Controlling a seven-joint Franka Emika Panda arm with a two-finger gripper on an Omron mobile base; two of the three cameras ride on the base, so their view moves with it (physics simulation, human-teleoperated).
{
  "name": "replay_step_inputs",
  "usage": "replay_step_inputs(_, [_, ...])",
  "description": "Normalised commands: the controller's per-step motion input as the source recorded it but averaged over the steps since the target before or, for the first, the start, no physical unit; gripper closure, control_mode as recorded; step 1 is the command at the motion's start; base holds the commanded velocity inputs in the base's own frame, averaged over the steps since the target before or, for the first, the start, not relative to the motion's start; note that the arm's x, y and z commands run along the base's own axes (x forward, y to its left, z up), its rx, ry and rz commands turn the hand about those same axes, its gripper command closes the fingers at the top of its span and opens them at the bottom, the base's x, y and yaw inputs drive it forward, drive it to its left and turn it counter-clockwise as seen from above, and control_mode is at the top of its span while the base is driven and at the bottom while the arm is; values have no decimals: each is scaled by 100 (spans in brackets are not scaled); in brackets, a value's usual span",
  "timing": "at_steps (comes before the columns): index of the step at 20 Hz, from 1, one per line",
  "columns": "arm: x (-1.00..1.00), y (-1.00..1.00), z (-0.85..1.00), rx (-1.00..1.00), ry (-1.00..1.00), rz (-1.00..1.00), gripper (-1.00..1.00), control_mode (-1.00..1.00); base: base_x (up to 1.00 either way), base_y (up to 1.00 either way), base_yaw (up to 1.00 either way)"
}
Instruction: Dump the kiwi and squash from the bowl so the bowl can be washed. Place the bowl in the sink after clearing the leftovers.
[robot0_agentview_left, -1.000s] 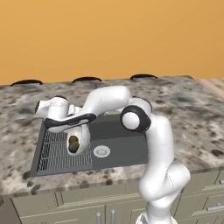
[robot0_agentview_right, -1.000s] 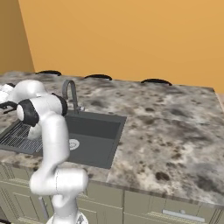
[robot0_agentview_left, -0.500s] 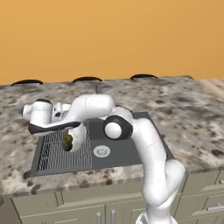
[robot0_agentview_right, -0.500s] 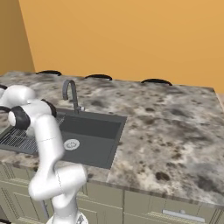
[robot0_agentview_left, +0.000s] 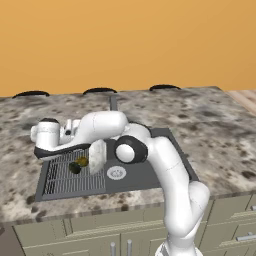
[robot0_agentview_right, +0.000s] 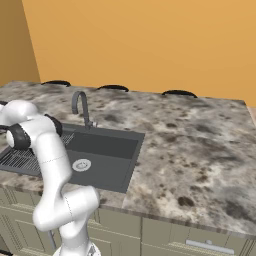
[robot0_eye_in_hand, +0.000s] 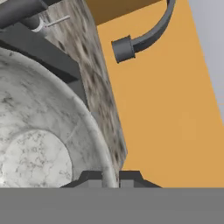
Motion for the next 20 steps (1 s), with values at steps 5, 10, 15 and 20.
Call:
replay_step_inputs(5, [-42,-91,45,16,-8,0,100,-100,0,0,0])
replay_step_inputs(10, [-42,-100,57,24,-11,0,100,-100,0,0,0])
replay_step_inputs(15, [-44,-100,58,23,-7,2,100,-100,0,0,0])
replay_step_inputs(20, [-12,-100,31,26,-6,22,100,-100,0,0,0])
